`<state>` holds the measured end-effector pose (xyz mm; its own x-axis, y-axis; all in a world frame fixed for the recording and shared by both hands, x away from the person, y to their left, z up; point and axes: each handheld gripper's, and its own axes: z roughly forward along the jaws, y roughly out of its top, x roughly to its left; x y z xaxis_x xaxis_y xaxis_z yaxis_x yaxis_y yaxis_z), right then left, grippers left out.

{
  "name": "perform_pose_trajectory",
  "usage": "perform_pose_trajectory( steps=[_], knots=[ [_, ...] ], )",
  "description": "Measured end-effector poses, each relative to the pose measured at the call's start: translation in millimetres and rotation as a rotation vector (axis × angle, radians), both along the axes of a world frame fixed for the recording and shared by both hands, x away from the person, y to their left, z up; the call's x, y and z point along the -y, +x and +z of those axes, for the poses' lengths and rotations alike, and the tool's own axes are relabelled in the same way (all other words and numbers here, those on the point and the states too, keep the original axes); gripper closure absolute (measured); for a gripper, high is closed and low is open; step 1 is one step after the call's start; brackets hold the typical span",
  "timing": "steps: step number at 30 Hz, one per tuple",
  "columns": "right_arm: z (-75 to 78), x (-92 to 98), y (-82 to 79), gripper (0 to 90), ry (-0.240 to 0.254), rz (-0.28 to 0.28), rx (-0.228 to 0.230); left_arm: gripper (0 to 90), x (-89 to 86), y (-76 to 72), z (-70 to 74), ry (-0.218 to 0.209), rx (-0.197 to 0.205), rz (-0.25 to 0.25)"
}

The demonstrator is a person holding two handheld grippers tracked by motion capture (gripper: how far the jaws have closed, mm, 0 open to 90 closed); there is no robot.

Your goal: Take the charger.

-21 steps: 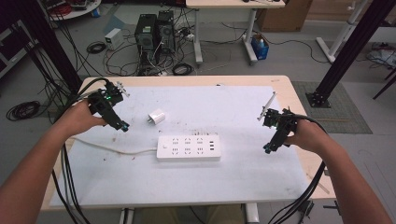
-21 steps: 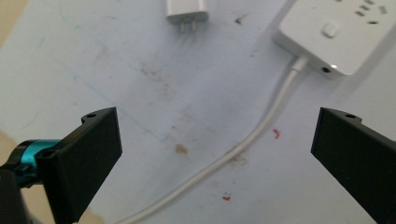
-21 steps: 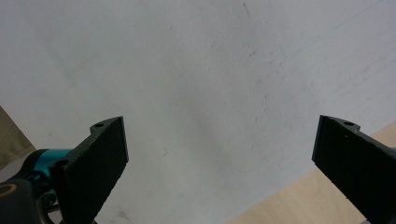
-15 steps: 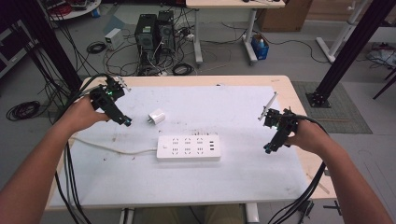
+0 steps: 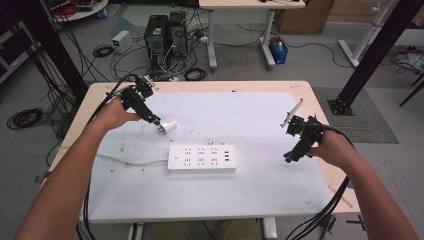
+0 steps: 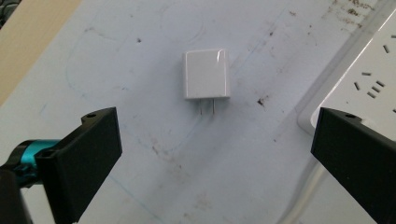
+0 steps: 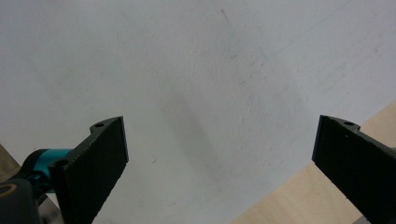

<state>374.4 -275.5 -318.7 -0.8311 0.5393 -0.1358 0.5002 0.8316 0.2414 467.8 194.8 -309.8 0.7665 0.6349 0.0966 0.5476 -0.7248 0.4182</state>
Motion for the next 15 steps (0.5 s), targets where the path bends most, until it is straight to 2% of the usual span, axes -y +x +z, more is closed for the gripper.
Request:
perform_pose_trajectory(
  steps=[3, 7, 10, 13, 15],
  knots=[
    [0.5, 0.6, -4.0, 2.8, 0.022, 0.005, 0.018, 1.8, 6.1, 7.8, -11.3, -0.010, 0.008, -0.010],
    [0.0, 0.5, -7.7, 2.8, 0.026, 0.018, 0.030, 1.8, 12.6, 16.6, -22.6, -0.013, 0.022, -0.020],
    [0.3, 1.8, -9.5, 2.8, 0.030, 0.023, 0.032, 1.9, 17.9, 22.6, -32.7, -0.018, 0.018, -0.033],
    [0.6, 4.4, -9.1, 2.8, 0.037, 0.012, 0.036, 1.9, 20.5, 28.4, -42.6, -0.018, -0.001, -0.019],
    [0.1, 6.0, -8.5, 2.8, 0.037, 0.013, 0.036, 2.2, 22.1, 32.5, -50.2, -0.032, -0.012, -0.011]
  ],
)
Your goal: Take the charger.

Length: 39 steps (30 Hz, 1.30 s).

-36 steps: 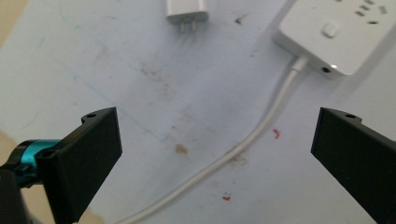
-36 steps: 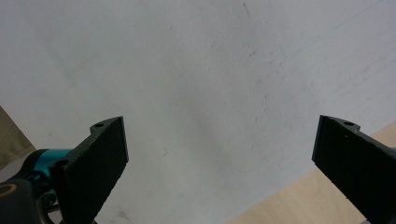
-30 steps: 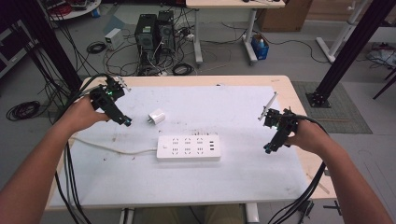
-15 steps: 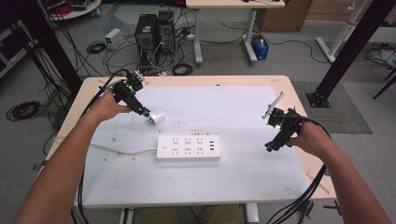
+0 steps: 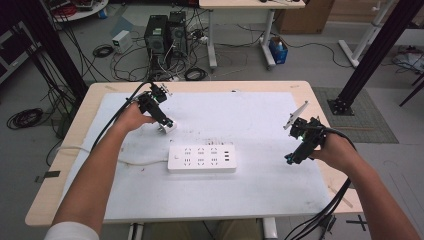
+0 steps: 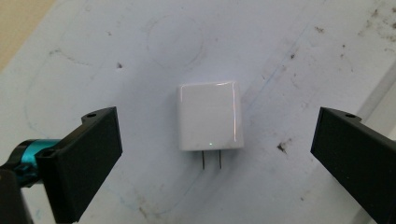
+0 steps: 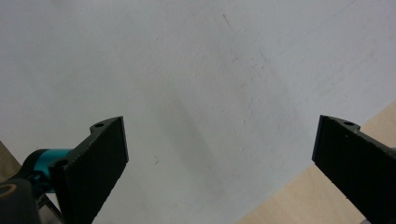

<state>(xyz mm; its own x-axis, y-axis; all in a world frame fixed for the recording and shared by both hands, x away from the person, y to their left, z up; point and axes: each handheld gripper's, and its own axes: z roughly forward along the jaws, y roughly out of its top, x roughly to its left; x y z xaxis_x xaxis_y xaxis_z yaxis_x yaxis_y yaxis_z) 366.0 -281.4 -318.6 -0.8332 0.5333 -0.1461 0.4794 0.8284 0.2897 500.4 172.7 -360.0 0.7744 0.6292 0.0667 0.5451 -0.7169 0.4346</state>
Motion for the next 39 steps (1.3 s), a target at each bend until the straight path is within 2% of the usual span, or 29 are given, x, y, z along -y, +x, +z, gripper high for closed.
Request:
perform_pose_trajectory(
  steps=[2, 6, 7, 9, 14, 16, 17, 18, 21, 23, 31, 37, 39],
  knots=[
    [-0.9, 1.1, 0.0, 2.8, 0.003, -0.004, -0.001, 6.3, 2.2, 4.4, -7.4, -0.009, -0.008, -0.007],
    [-5.1, 2.5, -1.6, 2.8, 0.007, -0.011, -0.009, 6.4, 4.1, 10.8, -18.6, -0.016, -0.024, 0.021],
    [-5.1, 2.5, -1.6, 2.8, 0.007, -0.011, -0.009, 6.4, 4.1, 10.8, -18.6, -0.016, -0.024, 0.021],
    [-8.1, 4.1, -3.4, 2.8, 0.006, -0.014, -0.012, 6.3, 3.4, 14.5, -28.0, 0.000, -0.042, 0.019],
    [-11.7, 8.4, -4.5, 2.8, 0.008, -0.029, -0.021, 6.4, 5.9, 15.2, -40.8, -0.005, -0.068, 0.024],
    [-12.6, 9.0, -3.8, 2.8, 0.006, -0.031, -0.022, 6.5, 5.4, 16.0, -44.0, 0.014, -0.080, 0.022],
    [-12.7, 8.8, -3.6, 2.8, 0.006, -0.032, -0.023, 7.4, 5.5, 15.5, -46.1, -0.003, -0.085, 0.026],
    [-12.8, 8.6, -3.1, 2.8, 0.005, -0.035, -0.023, 11.7, 5.6, 15.1, -47.1, -0.013, -0.082, 0.026],
    [-13.3, 8.8, -1.8, 2.8, 0.002, -0.036, -0.025, 14.0, 5.7, 15.5, -49.4, -0.014, -0.087, 0.023],
    [-13.7, 9.3, -1.2, 2.8, 0.000, -0.043, -0.027, 20.3, 4.8, 15.7, -50.1, -0.011, -0.094, 0.012],
    [-15.6, 11.0, -2.0, 2.8, -0.001, -0.042, -0.024, 28.5, 0.9, 13.6, -55.4, -0.005, -0.112, 0.010],
    [-16.6, 11.2, -2.7, 2.8, 0.000, -0.049, -0.028, 40.8, -5.9, 12.4, -55.5, -0.007, -0.092, 0.023],
    [-16.6, 11.0, -2.8, 2.8, -0.002, -0.053, -0.029, 42.2, -6.4, 12.7, -55.3, -0.007, -0.094, 0.021]
  ],
)
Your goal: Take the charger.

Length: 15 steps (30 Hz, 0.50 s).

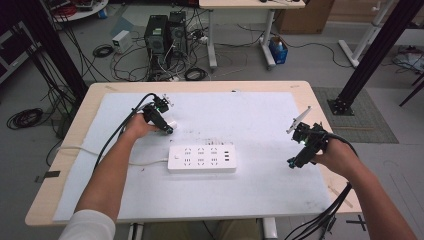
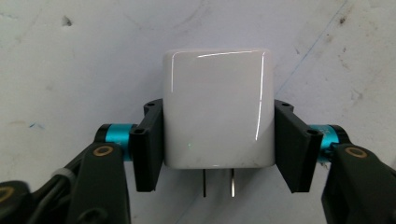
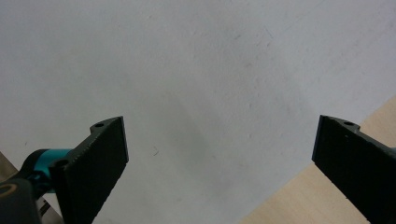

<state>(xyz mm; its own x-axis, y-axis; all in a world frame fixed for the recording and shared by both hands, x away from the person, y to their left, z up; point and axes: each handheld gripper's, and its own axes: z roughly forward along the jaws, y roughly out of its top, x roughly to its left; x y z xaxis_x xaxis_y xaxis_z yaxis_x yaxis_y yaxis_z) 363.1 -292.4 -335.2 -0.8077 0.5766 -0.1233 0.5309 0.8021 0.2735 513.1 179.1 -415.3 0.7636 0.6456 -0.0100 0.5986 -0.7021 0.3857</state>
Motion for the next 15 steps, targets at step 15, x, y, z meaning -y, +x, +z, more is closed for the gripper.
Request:
perform_pose_trajectory(
  steps=[15],
  knots=[
    [2.3, -0.7, -1.9, 2.9, -0.007, -0.010, 0.026, 42.5, -10.9, -11.2, 13.9, -0.033, 0.031, 0.030]
  ],
)
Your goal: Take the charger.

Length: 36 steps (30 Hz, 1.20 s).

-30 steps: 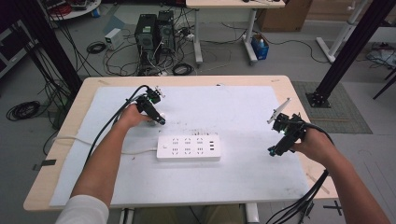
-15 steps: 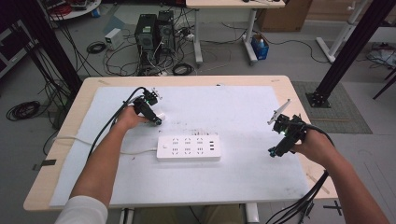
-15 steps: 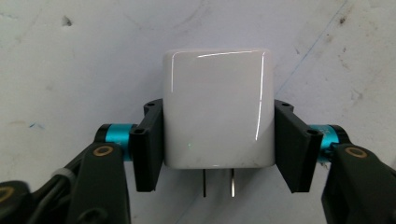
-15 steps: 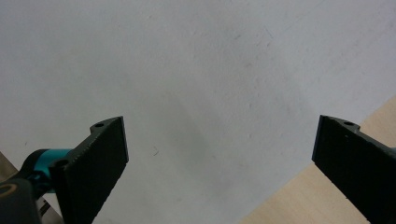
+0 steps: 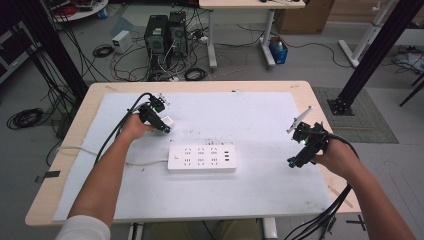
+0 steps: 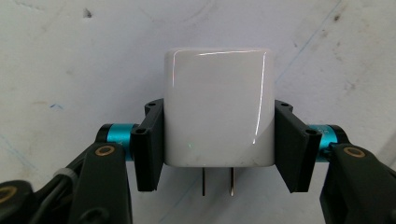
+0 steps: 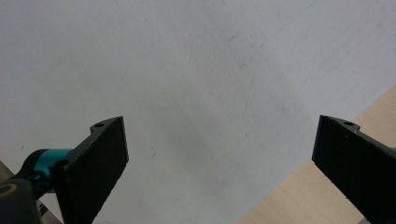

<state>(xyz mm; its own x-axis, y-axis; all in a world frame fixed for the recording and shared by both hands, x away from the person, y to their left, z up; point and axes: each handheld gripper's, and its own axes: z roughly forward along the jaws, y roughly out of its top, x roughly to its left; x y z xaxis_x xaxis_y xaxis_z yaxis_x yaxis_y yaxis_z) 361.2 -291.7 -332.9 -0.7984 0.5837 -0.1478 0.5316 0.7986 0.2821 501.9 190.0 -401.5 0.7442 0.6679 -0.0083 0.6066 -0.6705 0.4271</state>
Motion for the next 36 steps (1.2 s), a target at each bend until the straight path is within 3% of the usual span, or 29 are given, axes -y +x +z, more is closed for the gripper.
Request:
perform_pose_trajectory(
  steps=[3, 6, 10, 12, 16, 27, 36],
  knots=[
    [1.2, -1.3, -0.2, 2.8, 0.013, -0.015, 0.018, 42.4, -2.7, -4.2, 11.0, -0.005, 0.017, -0.014],
    [4.4, -2.5, 0.9, 2.8, 0.017, -0.042, 0.067, 42.4, -3.9, -11.6, 23.6, -0.039, 0.038, -0.024],
    [6.7, -4.8, 1.8, 2.8, 0.024, -0.052, 0.108, 42.4, -4.4, -22.2, 36.6, -0.035, 0.063, -0.046],
    [6.5, -6.7, 1.5, 2.8, 0.023, -0.047, 0.125, 42.4, -5.6, -27.7, 43.1, -0.027, 0.065, -0.055],
    [8.1, -9.1, 0.8, 2.8, 0.025, -0.050, 0.148, 42.4, -4.4, -41.3, 55.7, -0.055, 0.064, -0.080],
    [8.0, -16.1, -5.3, 2.8, 0.058, -0.037, 0.165, 42.4, 6.2, -80.3, 89.4, -0.098, 0.084, -0.180],
    [8.3, -25.8, -14.0, 2.8, 0.083, -0.025, 0.173, 42.4, 24.5, -109.8, 108.0, -0.049, 0.103, -0.301]
  ],
)
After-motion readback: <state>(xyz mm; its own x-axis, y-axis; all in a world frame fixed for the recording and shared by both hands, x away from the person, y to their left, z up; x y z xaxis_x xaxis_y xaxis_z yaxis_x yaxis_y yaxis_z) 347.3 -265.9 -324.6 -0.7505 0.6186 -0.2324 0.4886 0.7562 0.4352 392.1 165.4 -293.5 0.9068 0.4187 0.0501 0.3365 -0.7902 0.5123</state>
